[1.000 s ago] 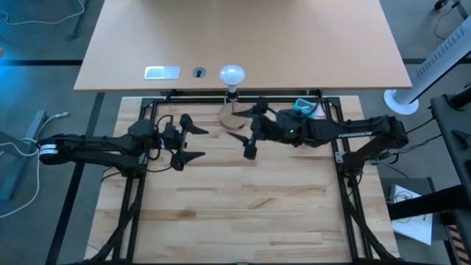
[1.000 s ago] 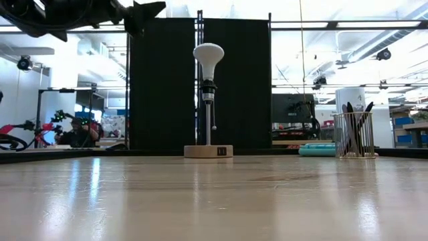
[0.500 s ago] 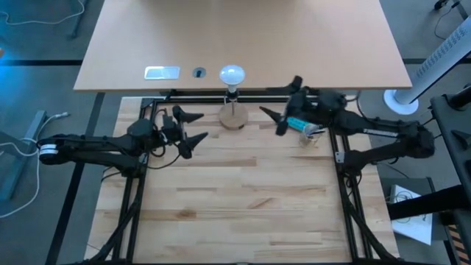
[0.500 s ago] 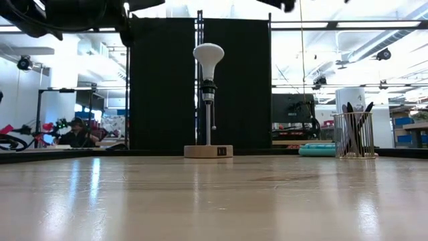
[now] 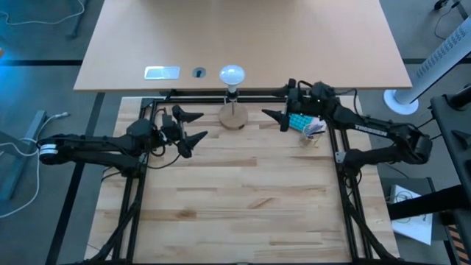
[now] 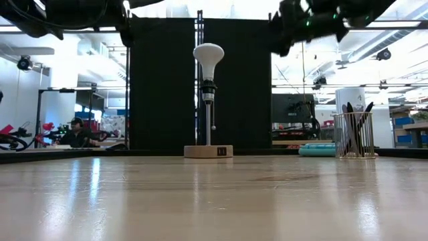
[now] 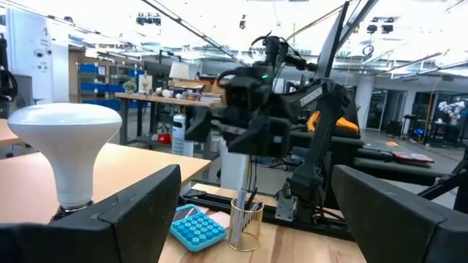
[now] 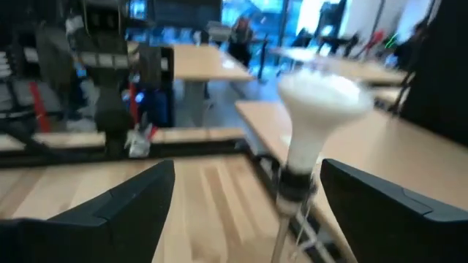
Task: Screw lightbulb
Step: Remove the light bulb from the table lamp
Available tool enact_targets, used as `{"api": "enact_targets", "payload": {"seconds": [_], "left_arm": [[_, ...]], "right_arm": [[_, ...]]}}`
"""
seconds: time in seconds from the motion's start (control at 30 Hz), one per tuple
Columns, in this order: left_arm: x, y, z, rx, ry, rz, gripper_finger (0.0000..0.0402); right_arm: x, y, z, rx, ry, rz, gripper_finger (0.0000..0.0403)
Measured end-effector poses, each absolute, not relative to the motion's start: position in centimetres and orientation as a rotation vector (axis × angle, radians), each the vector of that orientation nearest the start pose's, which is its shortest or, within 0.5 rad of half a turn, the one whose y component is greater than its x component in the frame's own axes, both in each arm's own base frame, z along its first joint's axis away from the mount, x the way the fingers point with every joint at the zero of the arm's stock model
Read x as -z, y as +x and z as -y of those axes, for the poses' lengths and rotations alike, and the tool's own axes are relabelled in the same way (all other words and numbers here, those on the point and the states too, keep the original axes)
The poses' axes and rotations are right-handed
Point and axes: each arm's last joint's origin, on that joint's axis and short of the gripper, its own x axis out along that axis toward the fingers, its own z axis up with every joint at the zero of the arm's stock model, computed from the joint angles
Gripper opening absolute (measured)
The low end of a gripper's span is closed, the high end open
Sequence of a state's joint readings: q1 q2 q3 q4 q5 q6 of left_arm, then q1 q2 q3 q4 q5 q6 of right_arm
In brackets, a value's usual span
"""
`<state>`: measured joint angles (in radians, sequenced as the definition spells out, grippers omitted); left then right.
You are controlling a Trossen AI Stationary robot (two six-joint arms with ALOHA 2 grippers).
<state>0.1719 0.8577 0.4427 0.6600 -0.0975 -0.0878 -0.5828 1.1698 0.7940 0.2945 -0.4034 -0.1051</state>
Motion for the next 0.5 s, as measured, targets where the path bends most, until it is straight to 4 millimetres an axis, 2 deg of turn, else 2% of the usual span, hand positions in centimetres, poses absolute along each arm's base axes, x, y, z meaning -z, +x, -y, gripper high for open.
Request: {"api": "enact_targets", "payload": {"seconds": [0.23, 0.5], "left_arm": [[-28.3, 18.6, -3.5, -0.255, -0.081, 0.259, 0.0346], [-28.2, 18.7, -3.5, -0.254, -0.091, 0.253, 0.0346]], "right_arm": [[-28.1, 22.6, 16.1, 0.039, -0.020, -0.139, 0.0339], [-28.1, 20.3, 18.3, -0.096, -0.014, -0.105, 0.0339]]}}
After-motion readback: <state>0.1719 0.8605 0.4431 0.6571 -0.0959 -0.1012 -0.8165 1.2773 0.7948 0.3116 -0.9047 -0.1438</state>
